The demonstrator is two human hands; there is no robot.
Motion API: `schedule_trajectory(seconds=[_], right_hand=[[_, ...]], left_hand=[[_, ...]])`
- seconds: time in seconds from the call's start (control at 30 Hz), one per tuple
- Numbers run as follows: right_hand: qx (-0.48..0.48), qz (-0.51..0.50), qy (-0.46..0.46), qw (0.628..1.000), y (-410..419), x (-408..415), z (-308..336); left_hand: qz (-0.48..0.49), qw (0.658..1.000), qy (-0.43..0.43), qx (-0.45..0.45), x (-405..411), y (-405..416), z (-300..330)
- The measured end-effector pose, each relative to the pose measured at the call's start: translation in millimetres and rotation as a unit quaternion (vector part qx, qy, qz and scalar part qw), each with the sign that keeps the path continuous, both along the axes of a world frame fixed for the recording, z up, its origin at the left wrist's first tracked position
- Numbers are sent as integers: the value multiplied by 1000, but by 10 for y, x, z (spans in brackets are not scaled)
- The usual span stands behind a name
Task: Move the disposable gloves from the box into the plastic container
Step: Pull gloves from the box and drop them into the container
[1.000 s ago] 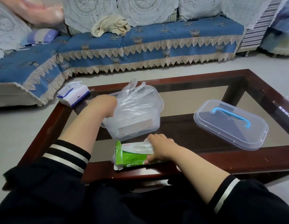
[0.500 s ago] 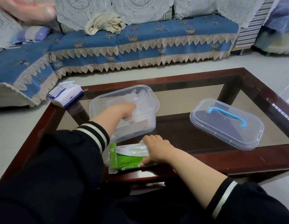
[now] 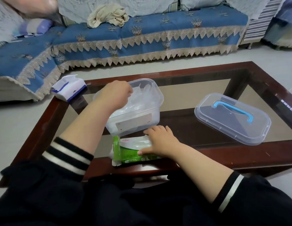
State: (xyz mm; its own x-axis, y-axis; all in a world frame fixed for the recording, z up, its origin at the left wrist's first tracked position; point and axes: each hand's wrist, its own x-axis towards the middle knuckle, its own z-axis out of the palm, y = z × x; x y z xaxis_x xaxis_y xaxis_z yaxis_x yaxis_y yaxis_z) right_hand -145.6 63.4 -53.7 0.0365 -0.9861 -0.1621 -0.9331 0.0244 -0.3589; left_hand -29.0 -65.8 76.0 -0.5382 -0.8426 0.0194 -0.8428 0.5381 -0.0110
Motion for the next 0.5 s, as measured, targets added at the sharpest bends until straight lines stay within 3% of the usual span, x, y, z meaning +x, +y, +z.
schedule_trajectory(seconds=[0.07,0.13,0.17,0.23,0.33,0.5], right_hand=[[-75,8,-34,997,-21,18,28],[-93,25,-78,992,-29,58,72],[-82,30,-91,992,-29,78,86],[-69,34,-94,993,-29,126,77],[-80,-3,-106,991,-43,168,30],[-109,-18,-79,991,-52,206,8]], left_hand=[[-29,987,155,-29,72,323,-60],[-32,950,305,66,180,657,-180],[-19,932,338,128,238,752,-287],[13,926,306,220,383,835,-586],[22,940,206,271,541,845,-978],[9,974,120,194,544,882,-1230]])
